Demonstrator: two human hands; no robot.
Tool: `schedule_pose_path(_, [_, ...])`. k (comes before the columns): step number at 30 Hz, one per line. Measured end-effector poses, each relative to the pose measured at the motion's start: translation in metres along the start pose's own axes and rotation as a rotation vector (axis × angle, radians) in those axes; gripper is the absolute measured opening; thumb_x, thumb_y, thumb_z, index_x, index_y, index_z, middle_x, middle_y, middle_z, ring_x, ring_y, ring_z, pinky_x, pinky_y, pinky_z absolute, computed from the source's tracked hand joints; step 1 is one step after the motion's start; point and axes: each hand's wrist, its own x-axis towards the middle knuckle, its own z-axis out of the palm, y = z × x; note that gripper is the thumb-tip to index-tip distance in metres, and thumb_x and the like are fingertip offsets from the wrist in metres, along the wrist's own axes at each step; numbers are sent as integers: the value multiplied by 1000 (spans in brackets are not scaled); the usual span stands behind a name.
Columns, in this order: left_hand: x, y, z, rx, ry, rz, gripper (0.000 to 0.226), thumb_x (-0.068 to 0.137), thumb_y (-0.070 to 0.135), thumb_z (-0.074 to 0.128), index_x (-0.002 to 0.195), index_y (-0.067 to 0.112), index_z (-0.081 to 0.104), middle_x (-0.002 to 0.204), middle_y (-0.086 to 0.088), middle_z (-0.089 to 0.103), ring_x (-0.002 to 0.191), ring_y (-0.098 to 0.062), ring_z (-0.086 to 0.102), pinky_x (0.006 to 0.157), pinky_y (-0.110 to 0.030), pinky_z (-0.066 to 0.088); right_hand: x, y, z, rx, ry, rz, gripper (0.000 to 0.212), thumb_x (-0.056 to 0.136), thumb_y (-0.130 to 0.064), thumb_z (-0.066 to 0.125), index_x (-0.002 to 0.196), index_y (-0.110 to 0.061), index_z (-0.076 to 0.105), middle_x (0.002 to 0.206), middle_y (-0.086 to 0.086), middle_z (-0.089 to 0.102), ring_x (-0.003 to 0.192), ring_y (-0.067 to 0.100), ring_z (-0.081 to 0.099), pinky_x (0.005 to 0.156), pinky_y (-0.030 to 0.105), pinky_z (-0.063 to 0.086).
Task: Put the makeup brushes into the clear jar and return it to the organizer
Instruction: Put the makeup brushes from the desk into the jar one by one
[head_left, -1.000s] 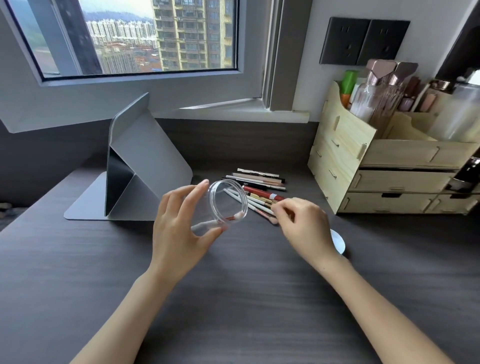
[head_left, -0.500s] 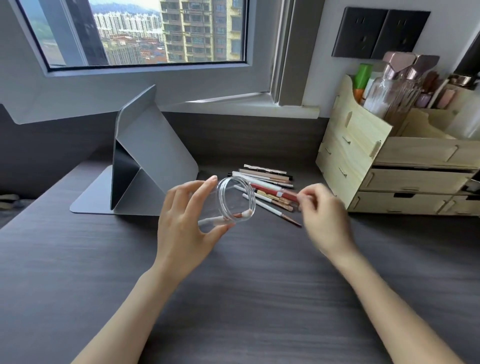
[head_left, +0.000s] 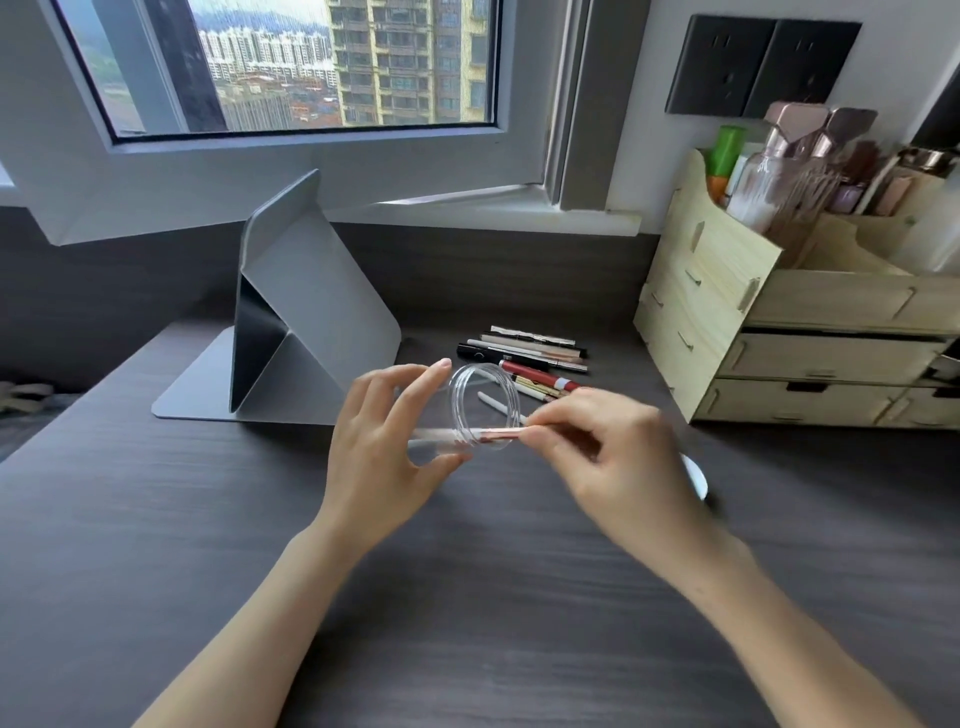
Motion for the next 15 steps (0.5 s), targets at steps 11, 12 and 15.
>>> schedule_pose_path(11, [0, -1, 1, -1, 31, -15, 74, 66, 37, 79, 130, 18, 47, 118, -7, 58, 107, -22, 48, 96, -15, 31, 2, 16, 23, 146, 26, 84, 32, 93, -35, 42, 93, -20, 70, 81, -14, 66, 83, 7, 62, 71, 18, 43])
schedule_pose_path(12, [1, -1, 0, 0, 34, -18, 74, 66, 36, 79, 130, 17, 48, 118, -7, 58, 107, -22, 48, 97, -14, 29, 2, 22, 21, 101, 66, 146, 32, 92, -35, 44, 91, -18, 70, 80, -13, 65, 84, 8, 62, 69, 18, 41])
schedule_pose_path(15, [2, -1, -1, -3, 51, -34, 70, 70, 40, 75, 130, 16, 48, 118, -7, 58, 107, -22, 49, 96, -13, 30, -1, 45, 28, -374, -193, 223, 32, 89, -41, 51, 102, -18, 68, 97, 2, 64, 97, 23, 57, 74, 29, 41])
